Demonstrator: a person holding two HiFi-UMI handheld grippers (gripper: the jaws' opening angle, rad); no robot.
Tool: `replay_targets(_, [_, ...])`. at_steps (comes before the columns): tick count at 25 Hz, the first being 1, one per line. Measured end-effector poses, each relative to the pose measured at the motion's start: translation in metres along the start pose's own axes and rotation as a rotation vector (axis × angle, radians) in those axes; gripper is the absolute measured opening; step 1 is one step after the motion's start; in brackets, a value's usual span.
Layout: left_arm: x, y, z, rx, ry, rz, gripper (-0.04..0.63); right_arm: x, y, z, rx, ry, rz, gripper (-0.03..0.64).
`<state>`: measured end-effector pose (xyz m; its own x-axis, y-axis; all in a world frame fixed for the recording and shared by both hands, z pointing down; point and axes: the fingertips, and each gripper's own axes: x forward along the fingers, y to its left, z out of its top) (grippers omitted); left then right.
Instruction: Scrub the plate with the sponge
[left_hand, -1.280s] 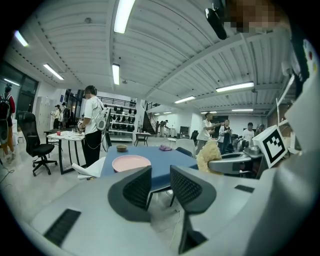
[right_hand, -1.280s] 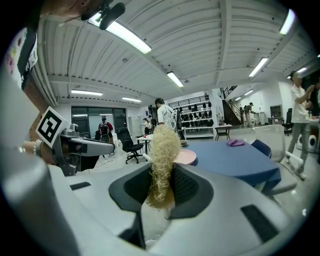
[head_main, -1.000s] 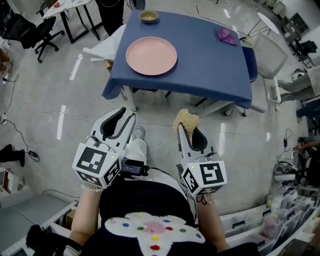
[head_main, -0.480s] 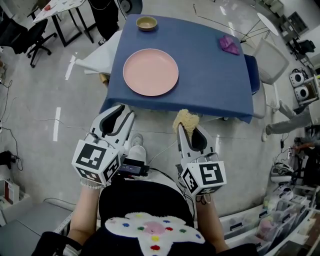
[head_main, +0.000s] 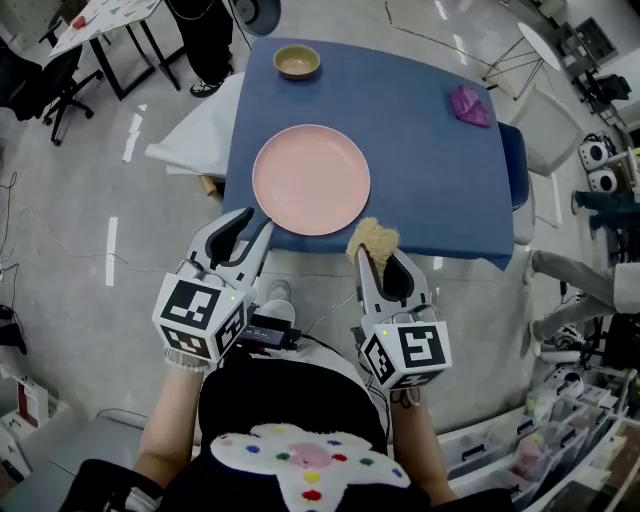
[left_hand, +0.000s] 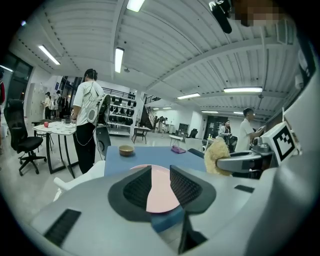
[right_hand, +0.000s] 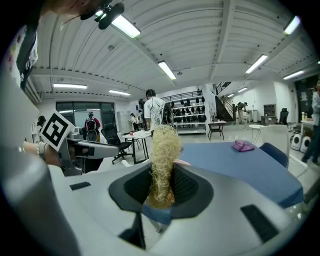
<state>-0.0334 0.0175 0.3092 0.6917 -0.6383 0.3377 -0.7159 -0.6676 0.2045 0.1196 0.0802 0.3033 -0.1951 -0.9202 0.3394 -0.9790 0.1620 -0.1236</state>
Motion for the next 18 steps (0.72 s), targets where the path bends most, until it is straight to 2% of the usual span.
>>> replay_targets(11, [0.045, 0.058, -0.007, -0.029, 0.055, -0.024, 0.114, 0.068, 0.001, 0.001, -0.018, 0.048, -0.027, 0.095])
replay_targets(18, [0.058, 0.077, -0.022, -0.048, 0.095, -0.017, 0.115, 0.091, -0.003, -0.002, -0.085, 0.086, -0.038, 0.095])
